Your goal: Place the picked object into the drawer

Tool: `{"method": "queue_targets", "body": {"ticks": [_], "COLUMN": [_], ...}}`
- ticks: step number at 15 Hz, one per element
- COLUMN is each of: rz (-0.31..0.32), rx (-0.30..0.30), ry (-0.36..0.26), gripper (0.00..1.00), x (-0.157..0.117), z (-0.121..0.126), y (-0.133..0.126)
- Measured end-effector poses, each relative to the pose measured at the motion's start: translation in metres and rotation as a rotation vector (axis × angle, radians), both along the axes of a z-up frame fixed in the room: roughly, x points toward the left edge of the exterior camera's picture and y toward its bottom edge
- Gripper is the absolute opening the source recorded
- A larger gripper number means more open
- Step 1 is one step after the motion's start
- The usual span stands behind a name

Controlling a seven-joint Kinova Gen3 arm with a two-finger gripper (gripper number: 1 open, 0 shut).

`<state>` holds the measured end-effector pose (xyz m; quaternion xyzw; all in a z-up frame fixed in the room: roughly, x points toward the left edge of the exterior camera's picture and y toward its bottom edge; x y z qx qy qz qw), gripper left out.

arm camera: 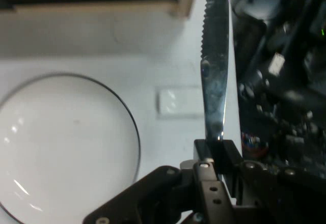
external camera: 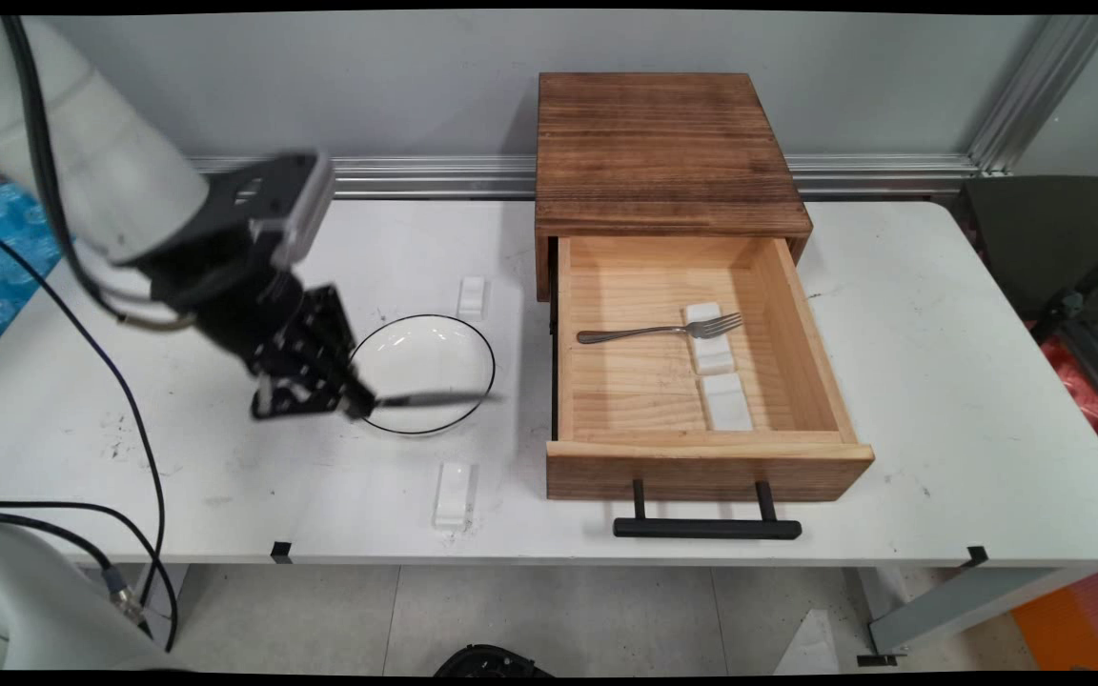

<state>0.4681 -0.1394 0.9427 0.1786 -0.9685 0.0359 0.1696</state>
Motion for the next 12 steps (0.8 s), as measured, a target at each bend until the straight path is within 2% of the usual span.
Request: {"method": "queue_targets", "body": {"ticks": [3,5,8,12], "rz": [0.053,0.086,0.116,0.119], "rx": [-0.033,-0.045,-0.053,-0.06], "ry": [0.029,0.029,0.015,0.005], "gripper": [0.0,0.0,0.0,0.0], "x": [-0.021,-0.041,-0.076,-0.126], "z": [0.022,0.027,0.024,0.011], "y": [-0.017,-0.033,-0.06,-0.095]}}
